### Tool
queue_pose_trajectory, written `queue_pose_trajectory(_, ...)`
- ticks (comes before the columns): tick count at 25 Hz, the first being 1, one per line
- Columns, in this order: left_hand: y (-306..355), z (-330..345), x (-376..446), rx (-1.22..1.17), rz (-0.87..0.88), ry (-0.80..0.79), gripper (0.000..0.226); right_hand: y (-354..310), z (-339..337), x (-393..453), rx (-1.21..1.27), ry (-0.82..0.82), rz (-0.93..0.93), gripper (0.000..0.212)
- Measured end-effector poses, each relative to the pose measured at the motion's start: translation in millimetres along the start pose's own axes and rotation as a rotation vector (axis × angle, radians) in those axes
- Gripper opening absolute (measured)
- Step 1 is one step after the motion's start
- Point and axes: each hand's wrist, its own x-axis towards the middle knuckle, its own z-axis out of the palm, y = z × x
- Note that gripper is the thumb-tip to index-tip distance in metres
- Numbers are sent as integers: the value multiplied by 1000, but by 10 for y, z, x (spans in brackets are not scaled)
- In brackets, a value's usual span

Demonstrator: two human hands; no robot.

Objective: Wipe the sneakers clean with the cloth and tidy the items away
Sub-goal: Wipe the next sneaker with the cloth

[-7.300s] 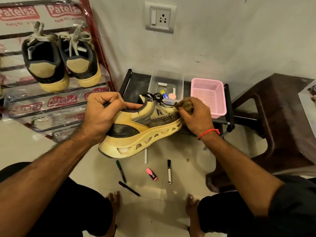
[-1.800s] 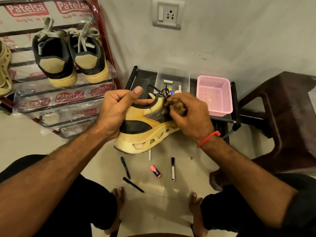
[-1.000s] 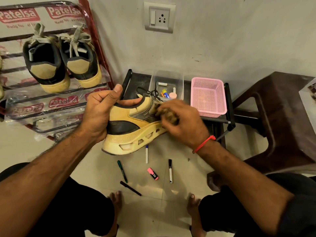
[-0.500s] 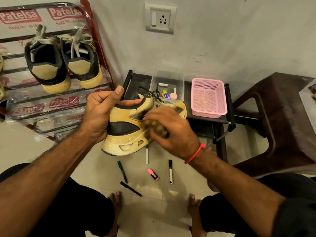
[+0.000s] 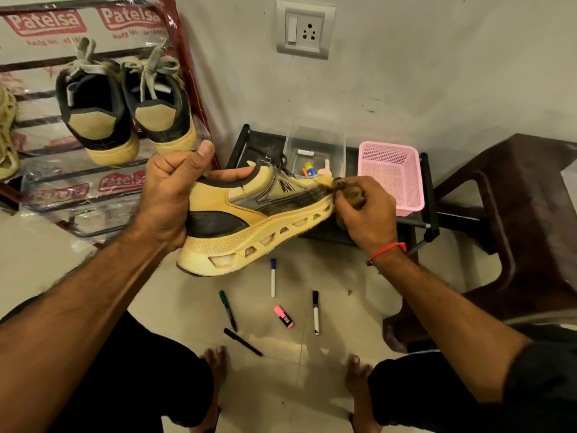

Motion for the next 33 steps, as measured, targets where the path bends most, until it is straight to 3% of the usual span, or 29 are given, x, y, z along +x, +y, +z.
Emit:
queue_pose_trajectory(2,-44,-32,0,46,3,18,34,-260,76,-156,65,-114,-191,20)
queue_pose_trajectory(5,-63,-40,-20,59,-5,2,36,-401,128,-336,-3,-266,-405,25)
queue_pose_trajectory(10,-30,29,-26,25,6,-21,37,78,-124,37,-116,-85,-52,21)
queue_pose_trajectory(15,-48,4,-16,49,-10,-52,45,-295,11,-210,-27,-249,-364,25)
queue_pose_trajectory(19,-46,-10,-51,44,-6,-128,34,15,-67,102,-96,-118,-52,19)
queue_pose_trajectory(23,4,73,-64,36,-18,-209,32,155,-94,194,-160,-105,132,20)
queue_pose_trajectory(25,1,77,-66,54,-23,-222,33,41,-86,139,-111,-154,141,20)
queue_pose_trajectory(29,-57,63,-98,154,-43,-172,41,-398,83,-238,-74,-348,-61,23)
queue_pose_trajectory(33,-87,130,-125,228,-153,-91,60,-646,130,-480,108,-306,18,19)
